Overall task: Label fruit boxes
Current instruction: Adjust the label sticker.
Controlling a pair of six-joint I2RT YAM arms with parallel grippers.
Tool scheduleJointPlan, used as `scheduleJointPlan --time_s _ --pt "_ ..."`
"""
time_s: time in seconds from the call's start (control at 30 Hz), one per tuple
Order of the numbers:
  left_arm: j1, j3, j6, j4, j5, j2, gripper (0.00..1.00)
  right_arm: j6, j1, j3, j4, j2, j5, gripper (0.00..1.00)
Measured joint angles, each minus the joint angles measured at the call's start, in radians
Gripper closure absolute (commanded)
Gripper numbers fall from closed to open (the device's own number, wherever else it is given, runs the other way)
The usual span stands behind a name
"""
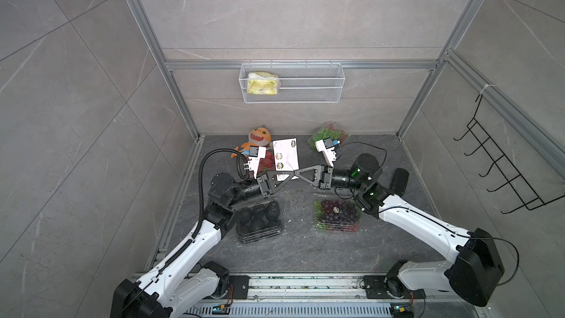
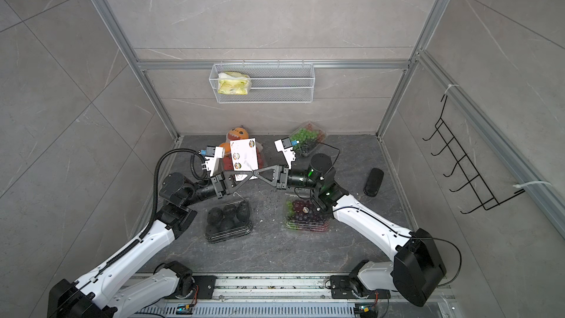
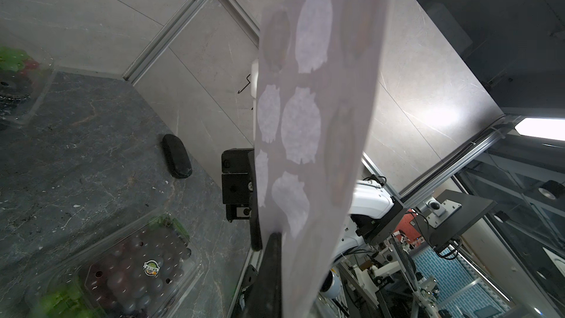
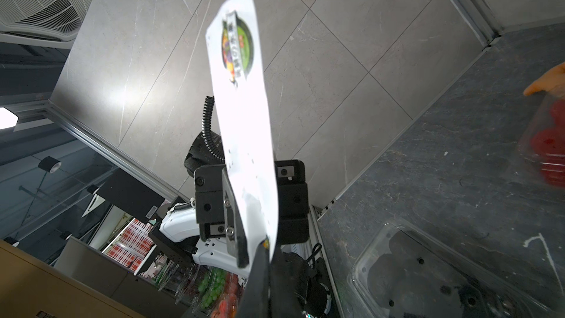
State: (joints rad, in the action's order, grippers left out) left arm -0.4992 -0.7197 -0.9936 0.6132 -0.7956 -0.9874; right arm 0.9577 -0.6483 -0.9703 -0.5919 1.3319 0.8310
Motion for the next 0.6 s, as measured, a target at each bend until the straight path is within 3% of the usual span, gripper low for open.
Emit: scheduleJointPlan --time_s 0.2,0.6 --pt "0.0 -0.023 0.02 -0.05 -0.005 0.013 0.86 0.001 0.0 0.0 -0.013 0.0 0.009 1.0" --pt "0.029 -0.173 0.055 -0.135 -0.097 -0.031 0.74 0.024 0.023 -0.018 -0.103 -0.007 0.031 1.0"
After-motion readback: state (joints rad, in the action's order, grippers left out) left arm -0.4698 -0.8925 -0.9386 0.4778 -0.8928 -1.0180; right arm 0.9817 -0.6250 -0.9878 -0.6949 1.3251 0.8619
